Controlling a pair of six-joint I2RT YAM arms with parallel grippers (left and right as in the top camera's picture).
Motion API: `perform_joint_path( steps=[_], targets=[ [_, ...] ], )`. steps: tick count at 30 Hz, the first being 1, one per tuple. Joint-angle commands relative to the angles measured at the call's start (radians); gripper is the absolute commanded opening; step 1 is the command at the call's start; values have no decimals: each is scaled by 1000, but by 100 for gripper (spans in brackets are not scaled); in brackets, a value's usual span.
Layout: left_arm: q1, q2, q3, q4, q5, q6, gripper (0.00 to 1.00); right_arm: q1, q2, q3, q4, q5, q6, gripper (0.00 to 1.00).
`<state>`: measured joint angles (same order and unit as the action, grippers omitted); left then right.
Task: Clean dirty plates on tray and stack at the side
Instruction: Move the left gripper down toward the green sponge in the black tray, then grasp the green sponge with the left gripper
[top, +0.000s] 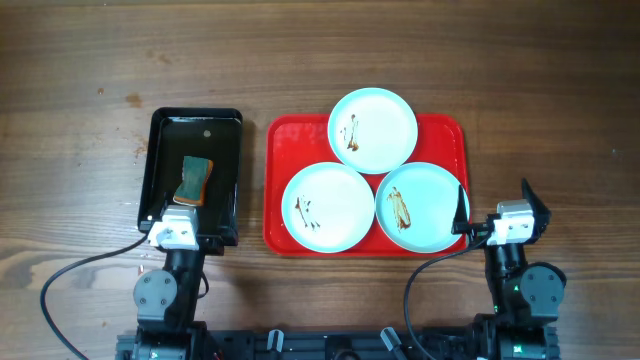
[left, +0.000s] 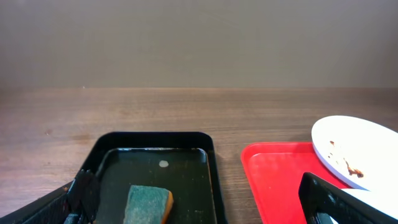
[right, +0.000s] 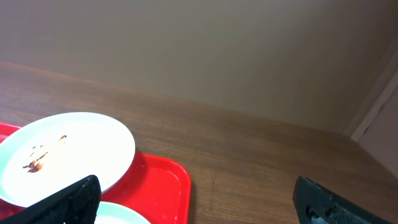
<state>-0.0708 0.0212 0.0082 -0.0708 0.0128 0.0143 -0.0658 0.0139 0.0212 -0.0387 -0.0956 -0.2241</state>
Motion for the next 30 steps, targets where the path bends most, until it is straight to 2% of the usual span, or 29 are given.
perform_joint_path(
  steps=[1, 6, 10, 13, 16, 18, 23, 25, 28, 30],
  targets=[
    [-6, 71, 13, -29, 25, -83, 100, 3, 4, 3, 3, 14, 16, 100],
    [-6, 342, 320, -293, -13, -43, 100, 3, 4, 3, 3, 14, 16, 100],
    [-6, 737, 722, -643, -36, -19, 100, 3, 4, 3, 3, 14, 16, 100],
    [-6, 953, 909, -793, 5, -23, 100, 3, 4, 3, 3, 14, 16, 100],
    [-6, 1068, 939, -802, 146, -23, 100, 3, 4, 3, 3, 14, 16, 100],
    [-6, 1112, 938, -856, 175, -23, 100, 3, 4, 3, 3, 14, 16, 100],
    [-6, 1184, 938, -824, 260, -23, 100, 3, 4, 3, 3, 14, 16, 100],
    [-6, 1184, 938, -807, 251, -24, 100, 3, 4, 3, 3, 14, 16, 100],
    [-6, 1183, 938, -731, 124, -133, 100, 3, 4, 3, 3, 14, 16, 100],
    [-6, 1183, 938, -699, 109, -132, 100, 3, 4, 3, 3, 14, 16, 100]
  ],
)
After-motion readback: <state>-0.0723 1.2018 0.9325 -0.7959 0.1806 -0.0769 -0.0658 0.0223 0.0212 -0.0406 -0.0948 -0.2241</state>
